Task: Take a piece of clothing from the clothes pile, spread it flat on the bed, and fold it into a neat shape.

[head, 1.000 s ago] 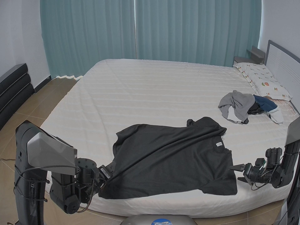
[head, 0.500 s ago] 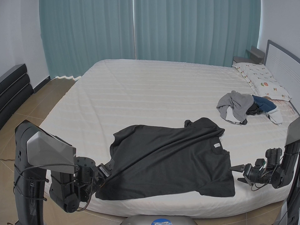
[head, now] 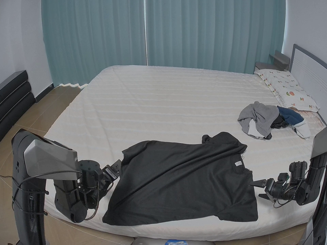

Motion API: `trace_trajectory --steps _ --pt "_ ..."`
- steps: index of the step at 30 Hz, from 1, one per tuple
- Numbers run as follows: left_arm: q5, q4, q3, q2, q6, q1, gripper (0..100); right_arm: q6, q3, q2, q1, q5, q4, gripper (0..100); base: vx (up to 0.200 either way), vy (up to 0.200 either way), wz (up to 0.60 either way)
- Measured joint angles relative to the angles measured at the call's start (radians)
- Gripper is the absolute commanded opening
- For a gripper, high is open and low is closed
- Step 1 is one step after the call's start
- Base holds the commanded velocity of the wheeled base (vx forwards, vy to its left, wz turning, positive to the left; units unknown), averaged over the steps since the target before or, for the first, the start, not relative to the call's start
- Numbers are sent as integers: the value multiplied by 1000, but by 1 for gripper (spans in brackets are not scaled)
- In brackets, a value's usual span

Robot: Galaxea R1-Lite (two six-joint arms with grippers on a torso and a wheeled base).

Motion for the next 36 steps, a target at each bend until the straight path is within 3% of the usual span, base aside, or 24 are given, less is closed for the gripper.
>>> trace_trajectory --steps 9,19,26,36 --pt "-28 229 -234 0 47 98 100 1 1 1 0 0 -3 100 0 0 0" --pt "-167 676 -679 56 55 159 100 4 31 36 1 -3 -152 100 0 0 0" --pt "-219 916 -956 160 59 159 100 29 63 81 5 -7 -243 100 0 0 0" --pt "-265 1075 -1088 246 46 147 100 42 84 112 7 -12 -254 100 0 0 0"
